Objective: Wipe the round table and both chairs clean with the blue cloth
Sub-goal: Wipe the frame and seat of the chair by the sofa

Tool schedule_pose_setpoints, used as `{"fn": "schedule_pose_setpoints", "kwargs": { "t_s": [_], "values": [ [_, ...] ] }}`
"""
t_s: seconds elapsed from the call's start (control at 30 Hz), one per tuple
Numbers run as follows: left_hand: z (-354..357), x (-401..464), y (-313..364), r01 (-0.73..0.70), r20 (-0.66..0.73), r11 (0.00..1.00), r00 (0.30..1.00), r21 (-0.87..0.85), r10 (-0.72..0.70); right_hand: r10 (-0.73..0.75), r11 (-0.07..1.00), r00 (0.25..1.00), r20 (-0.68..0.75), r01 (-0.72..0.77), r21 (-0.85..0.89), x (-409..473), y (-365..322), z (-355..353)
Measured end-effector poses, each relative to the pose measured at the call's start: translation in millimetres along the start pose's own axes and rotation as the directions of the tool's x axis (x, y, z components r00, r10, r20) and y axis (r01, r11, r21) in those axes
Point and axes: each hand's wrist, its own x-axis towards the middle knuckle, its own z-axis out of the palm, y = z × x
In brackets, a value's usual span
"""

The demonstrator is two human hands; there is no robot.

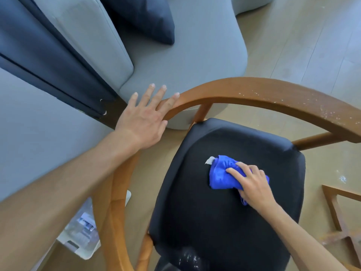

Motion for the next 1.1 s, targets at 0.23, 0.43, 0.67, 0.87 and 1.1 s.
{"fn": "schedule_pose_setpoints", "kwargs": {
  "t_s": [0.23,0.43,0.67,0.87,1.1],
  "values": [
    [0,-84,9,0.169,-0.116,0.986,0.979,-0.010,-0.168,0.300,0.947,0.952,0.056,-0.305,0.103,-7,-6,3],
    [7,-114,19,0.274,-0.197,0.954,0.935,-0.118,-0.293,0.437,0.876,0.896,0.084,-0.445,0.186,3,-19,14],
    [15,-114,20,0.298,-0.249,0.943,0.912,-0.146,-0.327,0.047,0.990,0.993,-0.104,-0.033,0.135,-44,-96,38],
    [16,-116,22,0.306,-0.231,0.940,0.914,-0.148,-0.334,-0.509,0.847,0.858,0.066,0.486,0.213,-163,-119,44],
    [18,-116,20,0.284,-0.275,0.932,0.899,-0.226,-0.340,-0.737,0.676,0.661,0.142,0.724,0.137,-181,-85,28]
  ]
}}
